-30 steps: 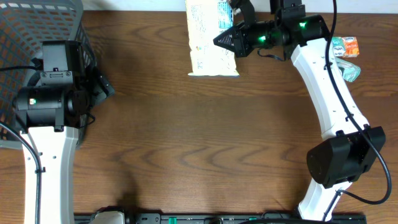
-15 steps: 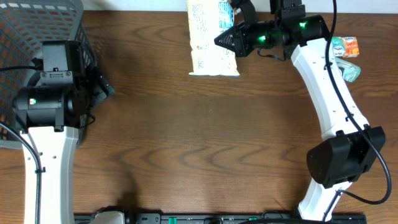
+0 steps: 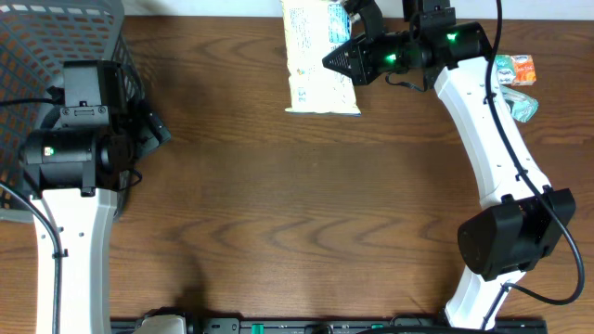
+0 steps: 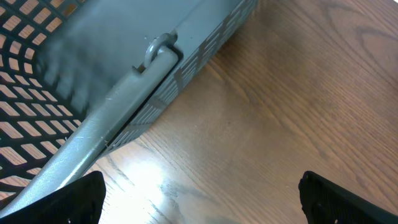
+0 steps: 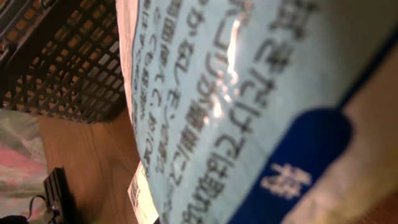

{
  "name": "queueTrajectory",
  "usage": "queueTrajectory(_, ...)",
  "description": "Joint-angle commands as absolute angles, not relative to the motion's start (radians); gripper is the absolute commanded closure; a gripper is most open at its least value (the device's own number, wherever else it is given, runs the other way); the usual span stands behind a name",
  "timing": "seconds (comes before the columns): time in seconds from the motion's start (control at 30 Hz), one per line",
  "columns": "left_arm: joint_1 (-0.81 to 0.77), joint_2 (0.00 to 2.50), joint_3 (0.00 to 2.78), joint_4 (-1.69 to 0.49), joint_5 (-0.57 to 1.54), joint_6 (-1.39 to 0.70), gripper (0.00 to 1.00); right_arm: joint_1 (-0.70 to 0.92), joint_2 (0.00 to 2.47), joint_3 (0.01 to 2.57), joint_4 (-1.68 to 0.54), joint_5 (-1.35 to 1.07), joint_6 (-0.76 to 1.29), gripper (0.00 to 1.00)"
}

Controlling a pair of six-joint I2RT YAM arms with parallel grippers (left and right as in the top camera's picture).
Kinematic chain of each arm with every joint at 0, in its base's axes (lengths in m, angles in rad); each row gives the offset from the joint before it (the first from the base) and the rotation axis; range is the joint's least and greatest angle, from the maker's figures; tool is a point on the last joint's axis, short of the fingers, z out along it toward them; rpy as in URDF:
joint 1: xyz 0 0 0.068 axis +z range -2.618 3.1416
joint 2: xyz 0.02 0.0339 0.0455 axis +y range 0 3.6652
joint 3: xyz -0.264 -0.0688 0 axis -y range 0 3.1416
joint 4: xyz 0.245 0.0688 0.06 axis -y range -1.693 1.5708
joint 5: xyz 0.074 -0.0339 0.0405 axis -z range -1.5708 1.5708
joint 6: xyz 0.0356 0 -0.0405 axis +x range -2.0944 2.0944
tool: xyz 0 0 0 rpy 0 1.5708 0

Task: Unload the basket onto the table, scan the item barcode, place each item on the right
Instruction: 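Hold the snack bag up in front of the scanner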

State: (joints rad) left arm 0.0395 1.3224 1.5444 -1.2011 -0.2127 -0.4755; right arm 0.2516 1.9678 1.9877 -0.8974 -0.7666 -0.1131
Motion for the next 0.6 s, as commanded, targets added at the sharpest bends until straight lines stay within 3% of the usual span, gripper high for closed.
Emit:
queueTrajectory(0.0,0.047,1.326,1.541,-1.204,-0.225,-0.492,0.02,0.257,1.949,1.995,-0.895,-0.784,-0.105,0.99)
queueTrajectory(0.57,0.047,1.326,1.541,-1.204,-0.225,-0.492,0.03,0.257,1.949,1.994,-0.902,-0.746,-0.105,0.99)
